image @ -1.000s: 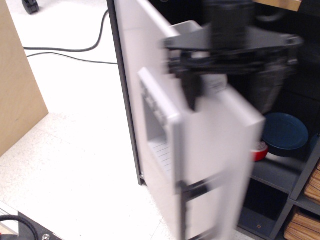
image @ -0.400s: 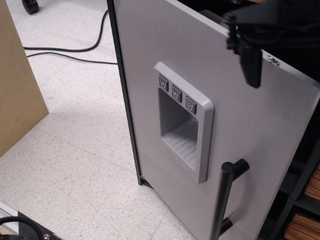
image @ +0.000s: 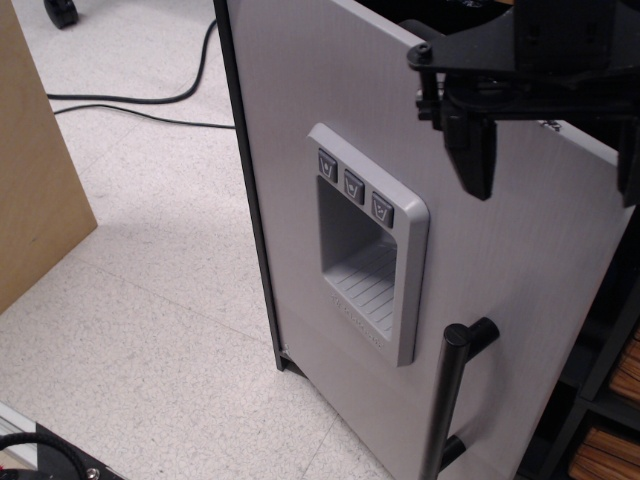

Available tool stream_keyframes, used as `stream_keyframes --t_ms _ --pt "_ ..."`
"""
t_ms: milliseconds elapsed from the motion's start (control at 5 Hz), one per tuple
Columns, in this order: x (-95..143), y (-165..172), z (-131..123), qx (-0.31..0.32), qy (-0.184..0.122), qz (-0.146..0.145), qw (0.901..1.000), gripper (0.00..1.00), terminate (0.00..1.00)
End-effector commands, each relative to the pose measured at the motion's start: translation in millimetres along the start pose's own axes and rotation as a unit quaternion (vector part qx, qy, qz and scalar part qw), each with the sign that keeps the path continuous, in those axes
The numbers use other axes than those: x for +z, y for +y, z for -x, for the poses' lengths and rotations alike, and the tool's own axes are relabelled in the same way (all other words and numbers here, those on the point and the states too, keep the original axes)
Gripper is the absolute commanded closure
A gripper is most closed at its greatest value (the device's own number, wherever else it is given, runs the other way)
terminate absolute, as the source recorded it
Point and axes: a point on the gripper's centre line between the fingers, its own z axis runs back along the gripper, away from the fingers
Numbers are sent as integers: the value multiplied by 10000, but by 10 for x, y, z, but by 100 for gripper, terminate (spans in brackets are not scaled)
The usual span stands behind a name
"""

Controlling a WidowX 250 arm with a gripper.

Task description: Close fridge

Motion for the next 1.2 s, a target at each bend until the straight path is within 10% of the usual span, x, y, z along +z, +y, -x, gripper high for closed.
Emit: stream_keyframes --t_ms 0,200,1000 --pt "-350 355 86 -236 11 -688 9974 0 0" --pt "-692 487 -92 -167 195 -997 9947 0 0" --pt "-1082 140 -703 82 -253 -286 9992 0 0"
